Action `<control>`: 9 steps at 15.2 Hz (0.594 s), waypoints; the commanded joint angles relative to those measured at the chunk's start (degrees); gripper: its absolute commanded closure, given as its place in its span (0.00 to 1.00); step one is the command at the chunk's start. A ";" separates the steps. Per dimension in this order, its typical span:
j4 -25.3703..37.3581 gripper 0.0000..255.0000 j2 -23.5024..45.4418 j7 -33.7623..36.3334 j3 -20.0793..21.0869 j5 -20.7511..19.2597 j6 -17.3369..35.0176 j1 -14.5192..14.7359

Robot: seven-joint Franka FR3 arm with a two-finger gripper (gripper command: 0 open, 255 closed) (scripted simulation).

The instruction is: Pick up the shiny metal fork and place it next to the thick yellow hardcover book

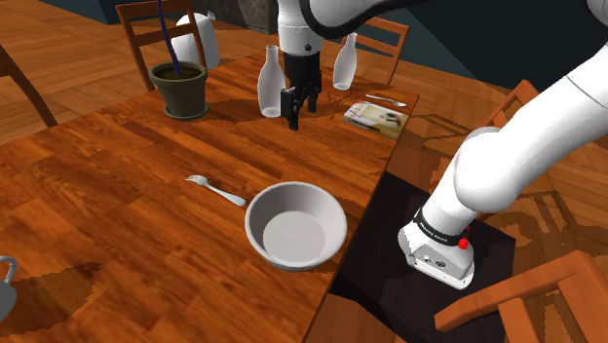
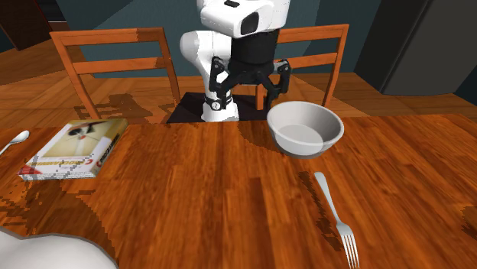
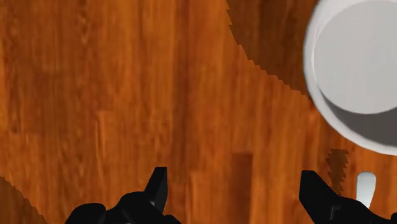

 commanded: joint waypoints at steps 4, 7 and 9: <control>4.84 0.00 9.89 4.21 3.06 -0.18 4.48 1.20; 8.43 0.00 15.89 6.82 4.59 -0.92 6.49 2.12; 11.16 0.00 20.01 8.57 5.44 -1.66 7.57 2.86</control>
